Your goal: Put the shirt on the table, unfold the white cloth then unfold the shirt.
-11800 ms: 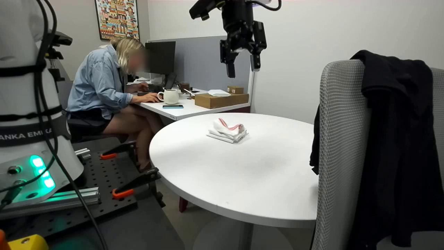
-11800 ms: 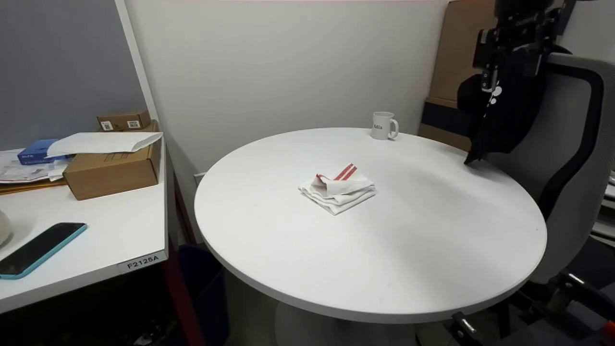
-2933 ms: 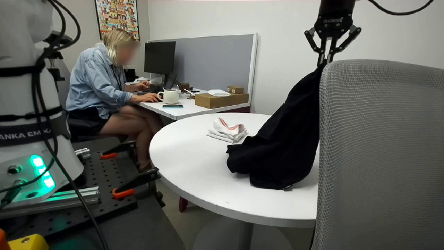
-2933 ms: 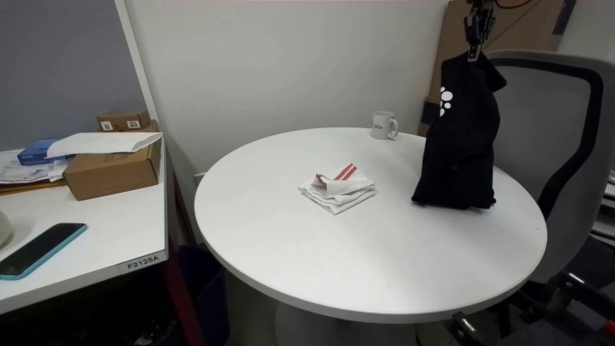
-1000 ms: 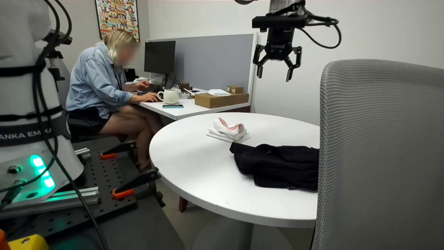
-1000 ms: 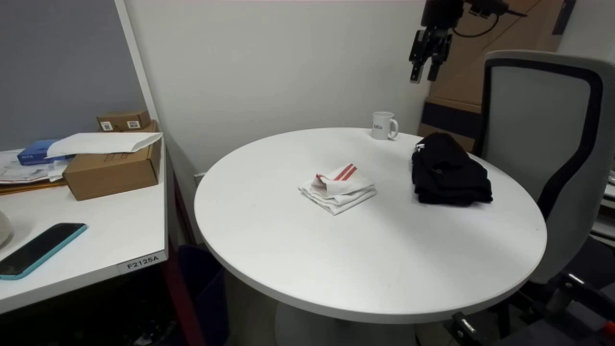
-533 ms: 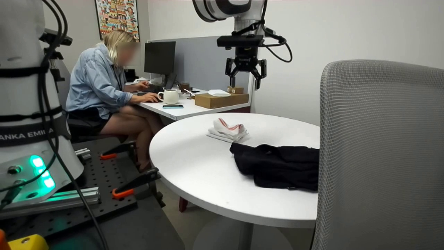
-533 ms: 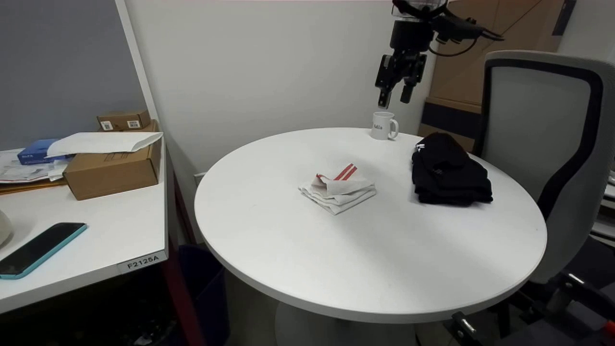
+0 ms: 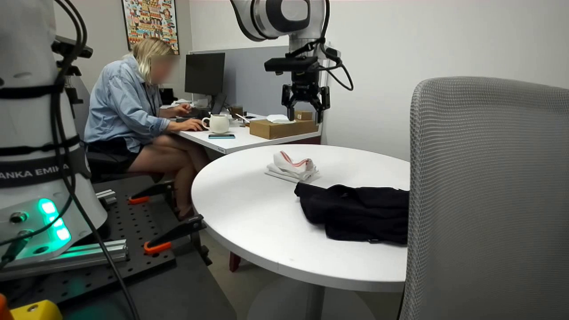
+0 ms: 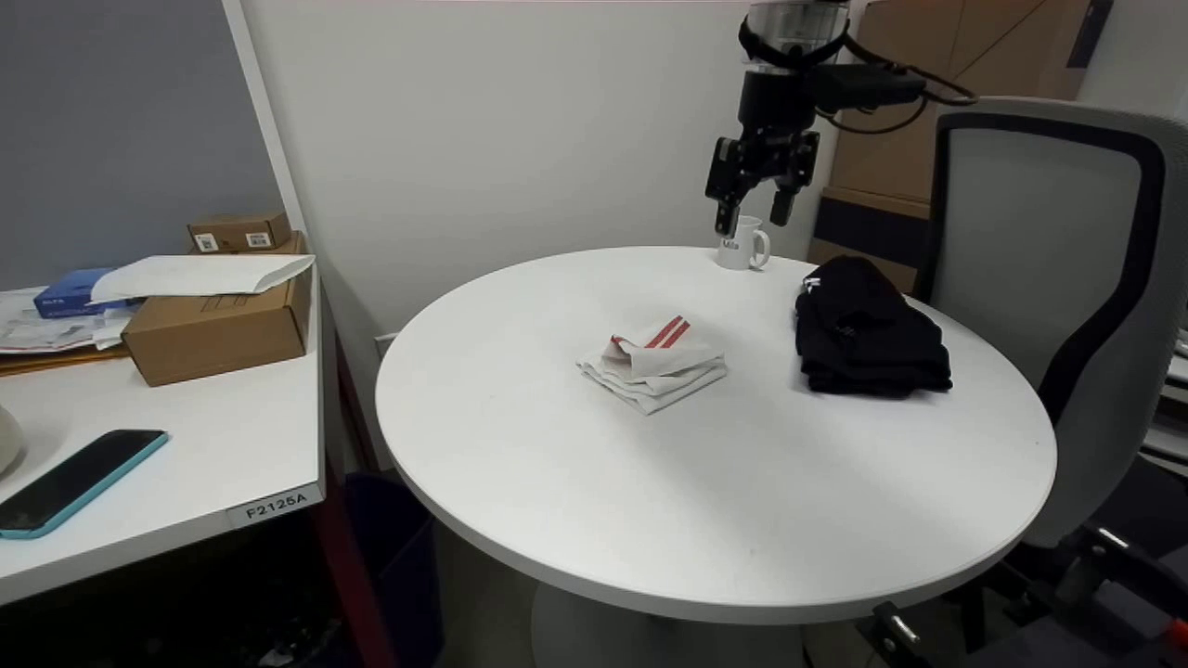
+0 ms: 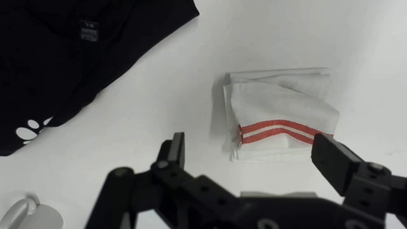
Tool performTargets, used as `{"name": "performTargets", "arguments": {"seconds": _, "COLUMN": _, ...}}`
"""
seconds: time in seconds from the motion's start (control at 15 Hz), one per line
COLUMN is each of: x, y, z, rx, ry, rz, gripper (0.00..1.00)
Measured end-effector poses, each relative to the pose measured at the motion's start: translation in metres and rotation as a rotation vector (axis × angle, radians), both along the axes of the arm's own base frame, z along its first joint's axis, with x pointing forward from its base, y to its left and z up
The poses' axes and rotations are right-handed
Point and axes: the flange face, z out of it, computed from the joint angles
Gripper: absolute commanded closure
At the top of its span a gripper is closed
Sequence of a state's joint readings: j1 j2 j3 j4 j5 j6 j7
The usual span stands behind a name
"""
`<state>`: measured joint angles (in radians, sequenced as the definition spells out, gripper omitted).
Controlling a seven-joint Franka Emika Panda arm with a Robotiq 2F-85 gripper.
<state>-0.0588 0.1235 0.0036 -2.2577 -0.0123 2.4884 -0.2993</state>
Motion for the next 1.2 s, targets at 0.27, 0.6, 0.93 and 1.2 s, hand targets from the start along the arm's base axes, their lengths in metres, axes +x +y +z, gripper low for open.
{"name": "performTargets", "arguments": {"seconds": 0.27, "x": 0.004, "y": -0.005, "z": -0.019, "rx": 0.003, "ry": 0.046, "rz": -0.106, "gripper": 0.00}}
{"name": "performTargets", "arguments": {"seconds": 0.6, "x": 0.016, "y": -0.003, "z": -0.041, "rx": 0.008, "ry": 0.108, "rz": -0.217, "gripper": 0.00}}
{"name": "performTargets", "arguments": {"seconds": 0.93, "x": 0.024, "y": 0.006, "z": -0.055, "rx": 0.009, "ry": 0.134, "rz": -0.284, "gripper": 0.00}}
{"name": "performTargets", "arguments": {"seconds": 1.2, "x": 0.029, "y": 0.010, "z": -0.064, "rx": 0.015, "ry": 0.113, "rz": -0.338, "gripper": 0.00}}
